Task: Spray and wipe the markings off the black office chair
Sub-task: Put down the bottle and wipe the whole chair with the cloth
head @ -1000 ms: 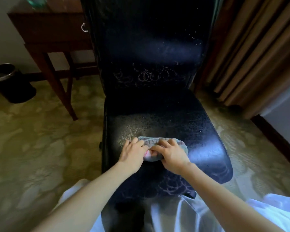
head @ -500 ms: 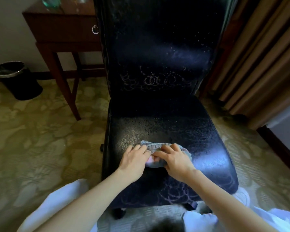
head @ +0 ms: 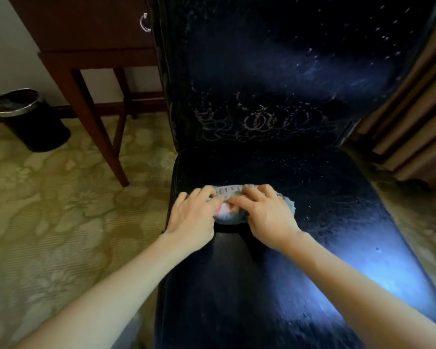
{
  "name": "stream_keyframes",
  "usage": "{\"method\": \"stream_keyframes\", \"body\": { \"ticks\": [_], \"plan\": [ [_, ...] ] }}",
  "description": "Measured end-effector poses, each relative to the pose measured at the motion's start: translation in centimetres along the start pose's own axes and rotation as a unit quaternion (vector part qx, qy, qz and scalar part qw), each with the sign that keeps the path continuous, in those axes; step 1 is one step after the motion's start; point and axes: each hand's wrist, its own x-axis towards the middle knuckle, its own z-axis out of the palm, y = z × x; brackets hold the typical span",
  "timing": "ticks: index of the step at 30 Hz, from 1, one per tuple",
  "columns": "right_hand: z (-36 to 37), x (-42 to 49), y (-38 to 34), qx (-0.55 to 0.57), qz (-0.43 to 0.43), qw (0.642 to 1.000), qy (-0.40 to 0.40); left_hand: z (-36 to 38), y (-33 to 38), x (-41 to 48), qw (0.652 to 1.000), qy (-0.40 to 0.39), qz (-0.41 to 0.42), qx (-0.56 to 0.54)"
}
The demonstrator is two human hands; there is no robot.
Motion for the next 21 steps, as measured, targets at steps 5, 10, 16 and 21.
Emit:
{"method": "stream_keyframes", "body": {
  "ticks": [5,10,16,21],
  "plan": [
    [0.9,8.2,1.1,-0.015,0.019,1.0,-0.013,0.6,-4.2,6.1,0.998,0.016,-0.057,-0.005],
    [2.2,13.9,1.9,-0.038,0.03,0.999,-0.021,1.0,-7.2,10.4,0.995,0.024,-0.095,-0.029],
    [2.8,16.6,1.8,-0.038,0.068,0.997,-0.027,1.3,-8.4,12.8,0.99,0.026,-0.121,-0.069],
    [1.9,14.1,0.2,-0.041,0.066,0.996,-0.046,1.2,-8.2,10.4,0.991,0.021,-0.103,-0.078]
  ]
}}
